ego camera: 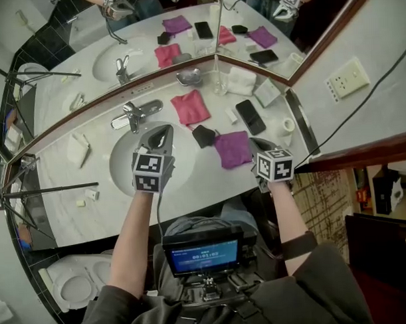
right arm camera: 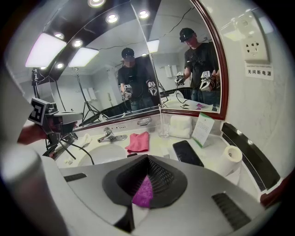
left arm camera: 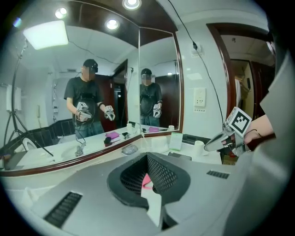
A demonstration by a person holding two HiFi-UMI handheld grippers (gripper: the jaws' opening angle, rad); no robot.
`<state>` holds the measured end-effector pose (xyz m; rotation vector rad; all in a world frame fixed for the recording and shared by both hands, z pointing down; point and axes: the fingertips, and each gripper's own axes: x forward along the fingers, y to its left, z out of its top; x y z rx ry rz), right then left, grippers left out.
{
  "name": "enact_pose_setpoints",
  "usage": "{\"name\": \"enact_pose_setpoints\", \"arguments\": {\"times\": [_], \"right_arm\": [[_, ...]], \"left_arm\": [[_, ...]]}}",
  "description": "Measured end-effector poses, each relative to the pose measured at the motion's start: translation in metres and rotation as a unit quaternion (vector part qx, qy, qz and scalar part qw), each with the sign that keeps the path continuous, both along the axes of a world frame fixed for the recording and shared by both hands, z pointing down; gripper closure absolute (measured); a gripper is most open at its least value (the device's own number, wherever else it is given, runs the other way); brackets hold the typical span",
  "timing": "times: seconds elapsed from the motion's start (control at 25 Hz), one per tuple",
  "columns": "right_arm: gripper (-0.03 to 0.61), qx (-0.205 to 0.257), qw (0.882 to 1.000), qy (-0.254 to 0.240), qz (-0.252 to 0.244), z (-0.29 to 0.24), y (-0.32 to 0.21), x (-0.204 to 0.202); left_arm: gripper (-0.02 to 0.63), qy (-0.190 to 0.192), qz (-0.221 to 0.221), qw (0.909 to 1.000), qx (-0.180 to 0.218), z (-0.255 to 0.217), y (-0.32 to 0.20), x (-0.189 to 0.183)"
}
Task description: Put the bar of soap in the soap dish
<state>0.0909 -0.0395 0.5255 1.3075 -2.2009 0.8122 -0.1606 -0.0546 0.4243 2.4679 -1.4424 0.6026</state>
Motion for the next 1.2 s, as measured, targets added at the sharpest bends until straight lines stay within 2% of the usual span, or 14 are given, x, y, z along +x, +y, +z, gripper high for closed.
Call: {"name": "enact_pose_setpoints", "arguments": {"times": [0.28, 0.68, 0.84, 1.0, 1.12, 1.2], "right_arm": [[0.561, -0.002, 1.0, 0.002, 0.002, 0.006, 0.0, 0.006], [0.561, -0.01, 1.0, 0.011, -0.016, 0.016, 0.0, 0.007], [0.56, -0.002, 0.999, 0.037, -0.03, 0.023, -0.005, 0.011], [0.555, 0.012, 0.993, 0.097, -0.071, 0.033, -0.014, 0.014], [0.439, 0.015, 0.984, 0.131, -0.122, 0.045, -0.026, 0.01], [0.396, 0.014, 0.978, 0.141, -0.154, 0.049, -0.034, 0.002]], "left_arm": [[0.614, 0.008, -0.028, 0.9995, -0.008, 0.006, 0.008, -0.019], [0.614, -0.001, -0.031, 0.9995, -0.006, 0.009, 0.017, -0.017], [0.614, -0.001, -0.035, 0.9993, -0.012, 0.014, 0.02, -0.015], [0.614, -0.003, -0.041, 0.999, -0.017, 0.017, 0.022, -0.012], [0.614, -0.008, -0.046, 0.9988, -0.017, 0.018, 0.021, -0.008], [0.614, -0.015, -0.047, 0.9986, -0.018, 0.019, 0.02, -0.004]]}}
